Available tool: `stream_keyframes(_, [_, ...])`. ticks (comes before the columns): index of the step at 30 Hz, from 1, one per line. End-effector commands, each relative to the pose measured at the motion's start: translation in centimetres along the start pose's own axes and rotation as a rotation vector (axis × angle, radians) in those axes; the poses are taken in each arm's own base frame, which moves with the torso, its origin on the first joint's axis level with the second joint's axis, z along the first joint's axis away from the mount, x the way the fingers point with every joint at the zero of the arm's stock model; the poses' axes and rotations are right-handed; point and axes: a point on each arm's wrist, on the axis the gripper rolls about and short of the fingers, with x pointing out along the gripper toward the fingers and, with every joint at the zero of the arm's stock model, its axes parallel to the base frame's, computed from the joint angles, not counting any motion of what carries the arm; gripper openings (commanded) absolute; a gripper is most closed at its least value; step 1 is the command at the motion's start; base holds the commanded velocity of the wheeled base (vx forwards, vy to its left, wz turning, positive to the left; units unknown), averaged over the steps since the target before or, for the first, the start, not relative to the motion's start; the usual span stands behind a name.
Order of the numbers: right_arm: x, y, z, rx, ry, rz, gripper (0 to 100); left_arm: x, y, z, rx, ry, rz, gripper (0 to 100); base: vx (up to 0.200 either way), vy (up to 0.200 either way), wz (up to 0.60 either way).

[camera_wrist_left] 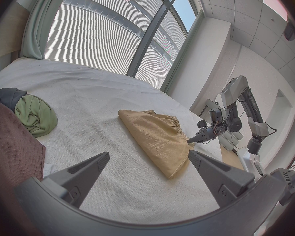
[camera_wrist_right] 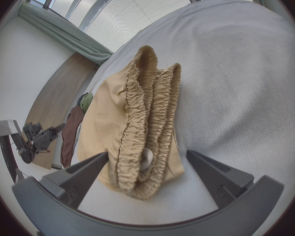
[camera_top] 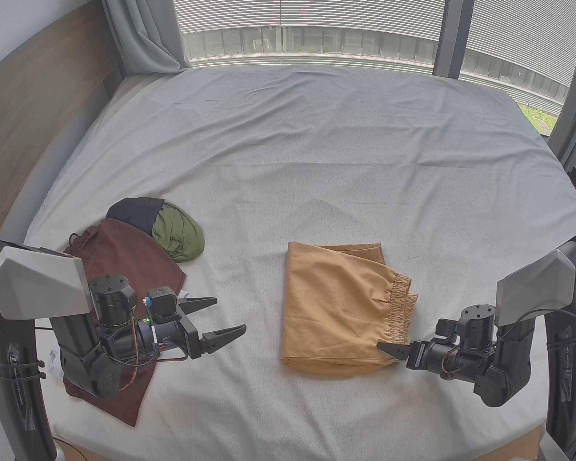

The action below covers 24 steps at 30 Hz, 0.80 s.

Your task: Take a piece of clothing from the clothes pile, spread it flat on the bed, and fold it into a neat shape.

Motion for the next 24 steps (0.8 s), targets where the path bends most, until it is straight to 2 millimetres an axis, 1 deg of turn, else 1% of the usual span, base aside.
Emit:
stream_keyframes(1, [1.8, -0.1, -0.7, 0.036, 0.017, 0.013, 100, 0.0, 0.0, -0.1, -0.003, 0.003, 0.000, 100, 0.000, 0.000, 0.00])
stream_keyframes(2, [2.3, 0.4, -0.6, 0.061, 0.009, 0.034, 100, 0.0, 0.0, -0.1, 0.000, 0.002, 0.000, 100, 0.000, 0.000, 0.00])
stream_keyframes(3, [2.3, 0.4, -0.6, 0.061, 0.009, 0.034, 100, 0.0, 0.0, -0.1, 0.000, 0.002, 0.000, 100, 0.000, 0.000, 0.00])
stream_keyframes(4, [3.0, 1.3, -0.4, 0.105, -0.001, 0.066, 100, 0.0, 0.0, -0.1, 0.000, 0.002, 0.000, 100, 0.000, 0.000, 0.00])
stream_keyframes(7, [3.7, 2.3, -0.5, 0.131, -0.001, 0.098, 100, 0.0, 0.0, -0.1, -0.001, 0.003, 0.000, 100, 0.000, 0.000, 0.00])
stream_keyframes(12, [4.7, 2.4, -0.3, 0.127, -0.045, 0.079, 100, 0.1, 0.0, -0.2, -0.002, 0.005, 0.000, 100, 0.000, 0.000, 0.00])
stream_keyframes(15, [5.1, 2.5, -0.6, 0.124, -0.052, 0.059, 100, 0.1, 0.0, -0.3, 0.009, 0.009, 0.000, 100, 0.000, 0.000, 0.00])
stream_keyframes(16, [5.1, 2.5, -0.6, 0.124, -0.052, 0.059, 0, 0.1, 0.1, -0.4, 0.011, 0.010, 0.000, 100, 0.000, 0.000, 0.00])
stream_keyframes(24, [5.1, 2.6, -0.7, 0.123, -0.052, 0.059, 0, 0.1, 0.1, -0.7, 0.007, 0.018, 0.000, 100, 0.000, 0.000, 0.00])
